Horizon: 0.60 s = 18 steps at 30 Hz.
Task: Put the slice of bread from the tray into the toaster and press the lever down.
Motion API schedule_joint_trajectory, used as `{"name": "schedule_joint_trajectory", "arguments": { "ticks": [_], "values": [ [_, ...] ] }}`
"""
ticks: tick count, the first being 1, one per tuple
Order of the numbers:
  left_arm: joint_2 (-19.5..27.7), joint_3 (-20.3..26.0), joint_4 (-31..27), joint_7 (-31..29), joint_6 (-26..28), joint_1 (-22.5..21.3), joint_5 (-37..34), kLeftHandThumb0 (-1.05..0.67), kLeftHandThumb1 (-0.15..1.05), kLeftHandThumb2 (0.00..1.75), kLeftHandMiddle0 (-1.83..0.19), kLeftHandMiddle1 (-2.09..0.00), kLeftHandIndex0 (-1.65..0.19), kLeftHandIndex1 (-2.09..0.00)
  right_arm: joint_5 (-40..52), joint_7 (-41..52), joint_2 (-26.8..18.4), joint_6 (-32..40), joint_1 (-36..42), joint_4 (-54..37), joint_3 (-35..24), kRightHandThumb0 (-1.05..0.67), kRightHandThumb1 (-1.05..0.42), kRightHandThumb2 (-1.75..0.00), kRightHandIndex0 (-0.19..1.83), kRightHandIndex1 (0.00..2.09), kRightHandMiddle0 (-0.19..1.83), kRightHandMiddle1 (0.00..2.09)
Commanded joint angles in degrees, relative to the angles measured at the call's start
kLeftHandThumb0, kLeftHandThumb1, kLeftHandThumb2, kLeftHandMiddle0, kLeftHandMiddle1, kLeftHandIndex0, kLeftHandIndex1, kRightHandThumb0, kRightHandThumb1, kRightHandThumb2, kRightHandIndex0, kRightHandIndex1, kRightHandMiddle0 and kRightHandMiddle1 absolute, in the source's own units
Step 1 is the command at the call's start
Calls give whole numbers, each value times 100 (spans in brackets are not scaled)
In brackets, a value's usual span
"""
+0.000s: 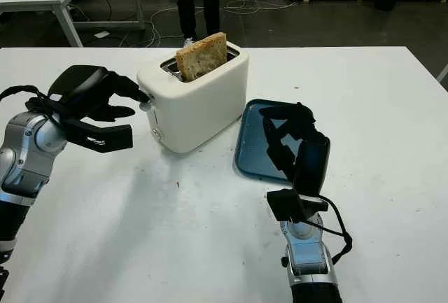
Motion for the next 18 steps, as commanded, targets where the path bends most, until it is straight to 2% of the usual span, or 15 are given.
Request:
{"name": "schedule_joint_trajectory", "arguments": {
  "ticks": [1, 3, 8, 18],
  "values": [
    [-25, -89, -45, -76, 33, -28, 39, -19, 71, 42, -98, -172, -100, 0, -31, -37, -14, 27, -29, -23, -25, -44, -92, -24, 81, 175, 75, 116],
    [-24, -85, -86, -110, 61, -13, 27, -18, 69, 47, -99, -171, -100, 0, -86, -76, -38, -31, -49, 30, -31, -44, -92, -25, 81, 175, 76, 108],
    [15, -92, -136, -121, 36, 8, 50, -17, 67, 50, -98, -170, -100, 0, -52, -71, -33, -47, -58, 49, -34, -44, -92, -25, 81, 175, 79, 103],
    [34, -58, -263, -113, -43, 57, 28, -18, 64, 55, -94, -170, -101, -1, 44, -9, -5, 12, -42, -7, -26, -44, -92, -24, 82, 175, 78, 109]
  ]
}}
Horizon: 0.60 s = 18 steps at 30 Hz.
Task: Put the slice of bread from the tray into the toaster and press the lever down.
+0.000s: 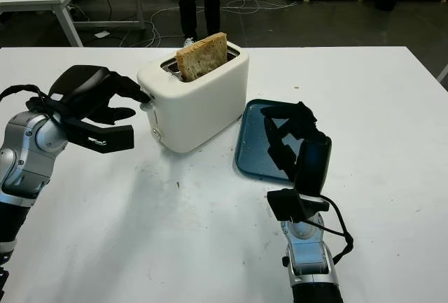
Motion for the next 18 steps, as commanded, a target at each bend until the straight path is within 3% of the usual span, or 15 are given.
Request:
{"name": "schedule_joint_trajectory", "arguments": {
  "ticks": [1, 11, 18],
  "values": [
    [37, -52, -70, -1, -85, 13, 26, -17, 63, 56, -94, -171, -101, -1, 71, 25, 10, 24, -38, -21, -10, -44, -92, -24, 82, 175, 78, 109],
    [-6, -103, -26, -144, -20, -45, 19, -17, 62, 59, -96, -171, -100, 0, 67, 24, -14, 4, -43, -2, -22, -44, -92, -25, 83, 175, 77, 111],
    [-291, -368, 533, 16, 69, -83, 89, -12, 64, 56, -101, -174, -100, 0, 151, 108, -38, 16, 61, -164, -67, -46, -92, -25, 83, 175, 76, 110]
  ]
}}
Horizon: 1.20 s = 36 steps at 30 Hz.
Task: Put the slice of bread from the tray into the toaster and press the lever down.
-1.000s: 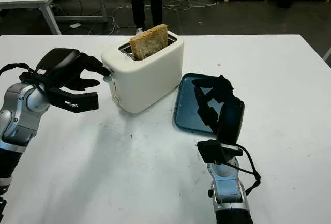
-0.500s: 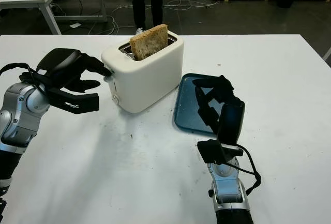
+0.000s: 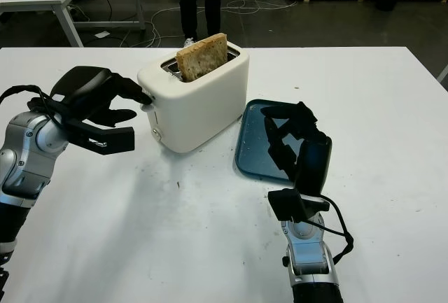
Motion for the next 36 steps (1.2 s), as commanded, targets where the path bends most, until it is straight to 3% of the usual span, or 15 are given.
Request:
{"name": "schedule_joint_trajectory", "arguments": {
  "ticks": [1, 3, 5, 7, 8, 9, 11, 12, 13, 19, 26, 32, 34, 36],
  "values": [
    [-218, -253, 209, -54, 131, 42, 87, -12, 66, 55, -100, -174, -98, 0, 97, 37, -39, -4, 75, -168, -58, -46, -92, -25, 83, 175, 76, 110],
    [-489, -511, 321, -72, 484, 218, 250, -12, 77, 37, -93, -175, -95, 0, 203, 116, -27, -17, 195, -316, -73, -45, -92, -24, 83, 175, 77, 105],
    [-1105, -931, 586, 72, 1279, 508, 600, -14, 88, 19, -78, -173, -114, -10, 252, 189, -29, 19, 339, -499, -87, -46, -92, -24, 83, 175, 79, 101],
    [-2071, -1297, 1326, 650, 2115, 788, 814, -16, 91, 19, -71, -166, -124, -18, 307, 247, -70, -46, 416, -524, -115, -46, -92, -25, 84, 175, 79, 104],
    [-2534, -1420, 1775, 983, 2376, 883, 837, -18, 91, 22, -74, -144, -120, -17, 320, 272, -97, -82, 422, -489, -131, -45, -92, -25, 85, 175, 77, 109],
    [-2936, -1522, 2269, 1194, 2431, 949, 773, -19, 92, 24, -75, -132, -118, -17, 336, 304, -118, -75, 418, -453, -138, -45, -92, -26, 85, 175, 76, 114],
    [-3358, -1736, 2981, 1010, 2396, 889, 700, -22, 92, 31, -71, -110, -109, -12, 362, 373, -160, -45, 388, -378, -143, -44, -92, -25, 86, 175, 75, 115],
    [-3437, -1782, 3145, 842, 2361, 826, 680, -24, 92, 32, -74, -88, -106, -9, 374, 395, -179, -38, 372, -351, -150, -43, -92, -24, 86, 175, 75, 114],
    [-3467, -1785, 3219, 708, 2350, 753, 667, -25, 92, 32, -76, -79, -105, -8, 387, 405, -191, -32, 347, -322, -159, -42, -92, -24, 85, 175, 75, 114],
    [-3450, -1754, 3593, 215, 2427, 229, 692, -26, 92, 33, -73, -58, -87, -1, 422, 471, -255, -31, 169, -65, -198, -40, -92, -24, 83, 175, 74, 112],
    [-3429, -1540, 3702, 396, 2265, 207, 474, -26, 92, 34, -75, -54, -92, -4, 347, 422, -254, -84, 65, 69, -217, -42, -92, -26, 84, 175, 77, 103],
    [-3396, -1584, 3674, 279, 2266, 182, 488, -26, 92, 34, -82, -58, -95, -4, 282, 402, -257, -74, 51, 125, -207, -42, -92, -26, 84, 175, 73, 116],
    [-3312, -1633, 3400, 231, 2285, 258, 511, -26, 92, 33, -81, -59, -95, -4, 308, 418, -242, -25, 59, 96, -207, -43, -92, -27, 84, 175, 73, 117],
    [-3049, -1640, 2683, 70, 2303, 444, 466, -25, 92, 33, -85, -68, -103, -8, 334, 429, -239, -24, 57, 93, -212, -44, -92, -27, 84, 175, 73, 117]
  ]
}}
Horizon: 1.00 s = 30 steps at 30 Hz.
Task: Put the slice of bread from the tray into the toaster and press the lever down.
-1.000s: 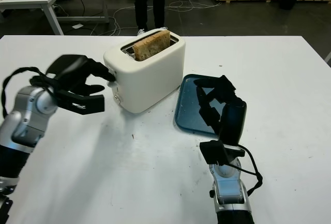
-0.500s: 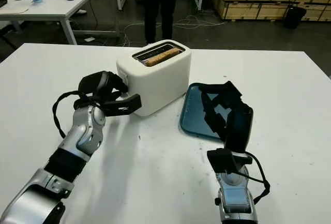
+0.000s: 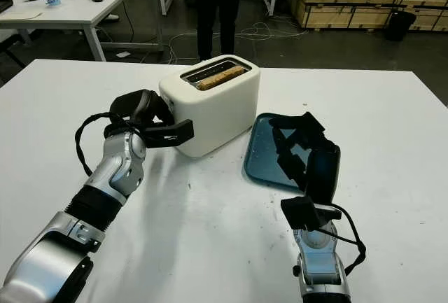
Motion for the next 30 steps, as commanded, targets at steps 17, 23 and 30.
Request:
{"name": "schedule_joint_trajectory", "arguments": {
  "ticks": [17, 23, 30],
  "values": [
    [122, 1175, -3761, 1332, -2816, 2672, -1993, -22, 87, 26, -93, -174, -89, -5, 78, -3, -4, -107, -325, 157, 3, -42, -92, -26, 83, 175, 81, 93],
    [105, 1232, -3839, 1650, -2946, 2702, -1685, -18, 85, 20, -94, -175, -91, -5, 58, -4, -19, -80, -324, 122, -3, -42, -92, -26, 83, 175, 82, 92],
    [154, 1340, -3992, 2041, -3089, 2732, -1342, -15, 86, 16, -94, -175, -95, -7, 26, 2, -56, -102, -322, 141, 1, -42, -92, -27, 82, 175, 80, 101]
  ]
}}
